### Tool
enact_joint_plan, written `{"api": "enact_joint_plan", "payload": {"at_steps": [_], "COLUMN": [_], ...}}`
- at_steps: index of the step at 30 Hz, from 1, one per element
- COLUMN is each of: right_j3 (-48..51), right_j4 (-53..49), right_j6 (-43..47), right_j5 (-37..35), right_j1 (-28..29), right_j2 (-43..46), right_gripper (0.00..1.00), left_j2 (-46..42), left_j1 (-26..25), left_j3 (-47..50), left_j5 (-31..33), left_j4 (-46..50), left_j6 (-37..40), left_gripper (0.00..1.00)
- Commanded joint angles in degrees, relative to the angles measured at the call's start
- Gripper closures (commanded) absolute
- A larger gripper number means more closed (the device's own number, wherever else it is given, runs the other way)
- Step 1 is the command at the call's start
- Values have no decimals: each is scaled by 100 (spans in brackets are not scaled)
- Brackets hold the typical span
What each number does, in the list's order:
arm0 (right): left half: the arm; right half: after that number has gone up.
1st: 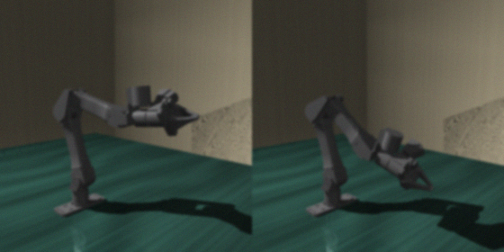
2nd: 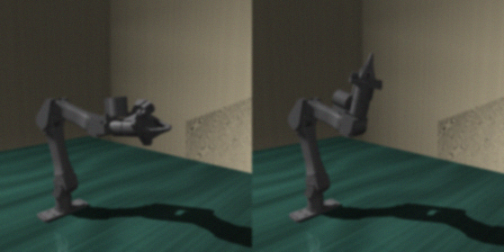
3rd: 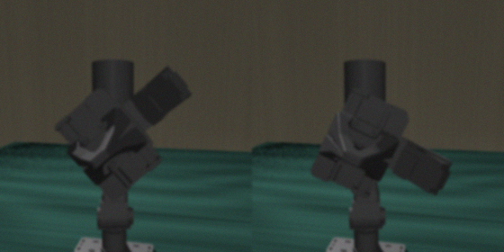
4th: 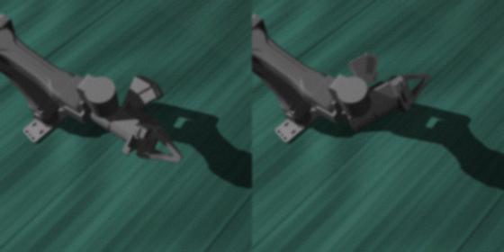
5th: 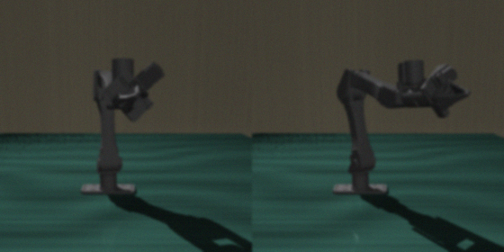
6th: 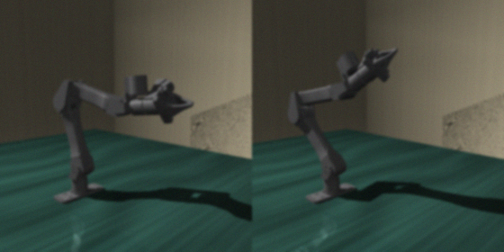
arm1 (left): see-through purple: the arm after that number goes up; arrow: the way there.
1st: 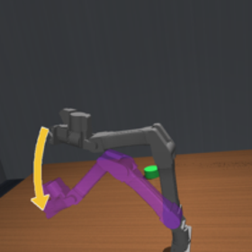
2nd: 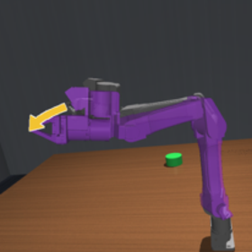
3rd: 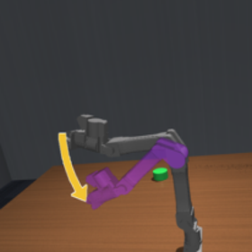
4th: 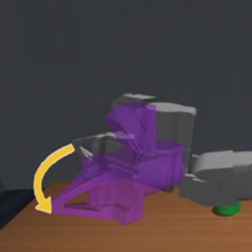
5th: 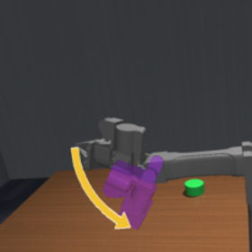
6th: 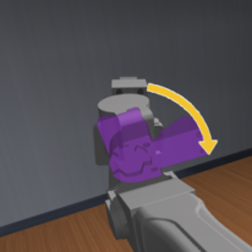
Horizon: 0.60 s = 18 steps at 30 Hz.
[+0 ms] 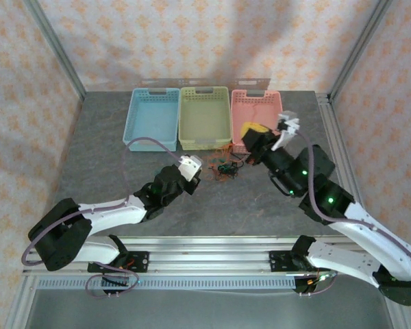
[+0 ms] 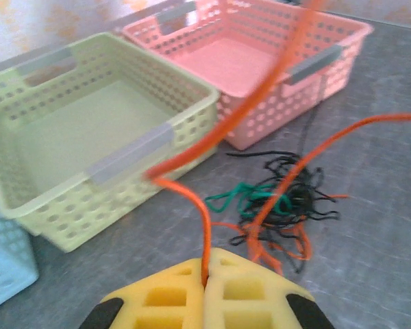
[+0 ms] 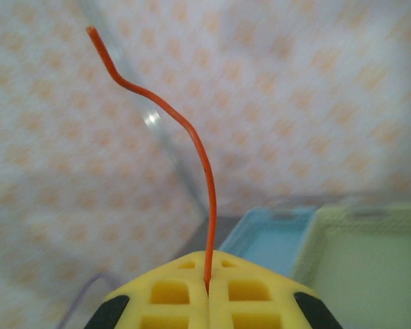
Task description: Untangle the cables
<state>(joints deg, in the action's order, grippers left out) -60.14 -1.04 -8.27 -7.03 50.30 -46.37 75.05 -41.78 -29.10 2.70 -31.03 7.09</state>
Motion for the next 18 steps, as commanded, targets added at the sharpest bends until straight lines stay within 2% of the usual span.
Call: {"api": "enact_joint_plan", "payload": {"at_steps": [1,4,7,14,18], "right_j3": [355,949,1457,1896,2037], "right_j4": [141,727,1215,1472,1424], "right_j6": [1237,1812,1833,1689,1457], "right_j5": [-1839,-2751,-3274,-3638,-3618], "right_j1": [-159,-460,-870,-1320,-1731], "right_j2": [401,760,1080,1045,1021], "right_gripper": [100,100,100,100,100], "left_j2": [-277,-413,-594,-1047,-1202], "left_j1": [316,568,805,1364,1788], "left_j3": [-37,69,191,438,527], "left_j5": [541,869,1259,2314,2440], "left_j4": [79,79,121,494,817], "left_j6": [-450,-703,-982,-1889,-2436], "left_gripper": [100,100,100,100,100]}}
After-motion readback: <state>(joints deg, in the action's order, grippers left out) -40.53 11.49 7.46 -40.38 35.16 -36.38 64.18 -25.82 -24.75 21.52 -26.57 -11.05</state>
